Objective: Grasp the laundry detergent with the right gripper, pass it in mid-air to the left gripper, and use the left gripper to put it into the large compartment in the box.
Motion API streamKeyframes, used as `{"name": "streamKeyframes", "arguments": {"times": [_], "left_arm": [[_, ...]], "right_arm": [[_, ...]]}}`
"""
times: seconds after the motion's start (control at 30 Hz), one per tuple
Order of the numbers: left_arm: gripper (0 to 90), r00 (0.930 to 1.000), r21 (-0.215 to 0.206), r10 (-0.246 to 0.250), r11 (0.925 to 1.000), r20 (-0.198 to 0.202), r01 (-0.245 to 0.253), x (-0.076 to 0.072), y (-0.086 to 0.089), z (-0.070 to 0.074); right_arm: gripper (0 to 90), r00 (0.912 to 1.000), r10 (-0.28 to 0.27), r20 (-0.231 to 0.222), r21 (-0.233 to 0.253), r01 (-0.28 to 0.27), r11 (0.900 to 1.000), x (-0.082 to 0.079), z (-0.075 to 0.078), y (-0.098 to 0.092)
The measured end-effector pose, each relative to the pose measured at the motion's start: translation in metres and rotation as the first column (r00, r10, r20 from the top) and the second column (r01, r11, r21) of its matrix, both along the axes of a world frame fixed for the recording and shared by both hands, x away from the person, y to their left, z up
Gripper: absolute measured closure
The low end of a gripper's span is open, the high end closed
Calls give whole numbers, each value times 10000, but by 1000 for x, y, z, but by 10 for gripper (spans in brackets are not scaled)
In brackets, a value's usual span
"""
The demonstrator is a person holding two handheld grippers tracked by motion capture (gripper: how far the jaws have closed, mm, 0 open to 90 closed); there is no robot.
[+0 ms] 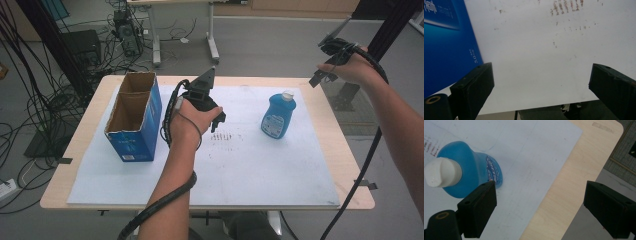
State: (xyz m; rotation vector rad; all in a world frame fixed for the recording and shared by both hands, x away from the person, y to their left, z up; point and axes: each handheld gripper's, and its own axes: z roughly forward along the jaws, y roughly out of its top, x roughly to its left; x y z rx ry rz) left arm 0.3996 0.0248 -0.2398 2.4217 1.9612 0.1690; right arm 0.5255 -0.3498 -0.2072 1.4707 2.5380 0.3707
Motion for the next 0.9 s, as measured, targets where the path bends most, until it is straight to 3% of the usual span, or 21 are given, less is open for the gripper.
{"name": "streamKeyframes", "arguments": {"times": [0.4, 0.9], "left_arm": [[65, 9999, -23, -94, 10000, 97, 94, 1, -3, 1], [65, 9992, 0, -311, 9995, 240, 311, -4, -5, 6]], "right_arm": [[114, 9999, 122, 59, 117, -123, 9999, -5, 1, -4], [96, 9926, 1209, -128, 355, -1203, 9921, -37, -5, -2]]}}
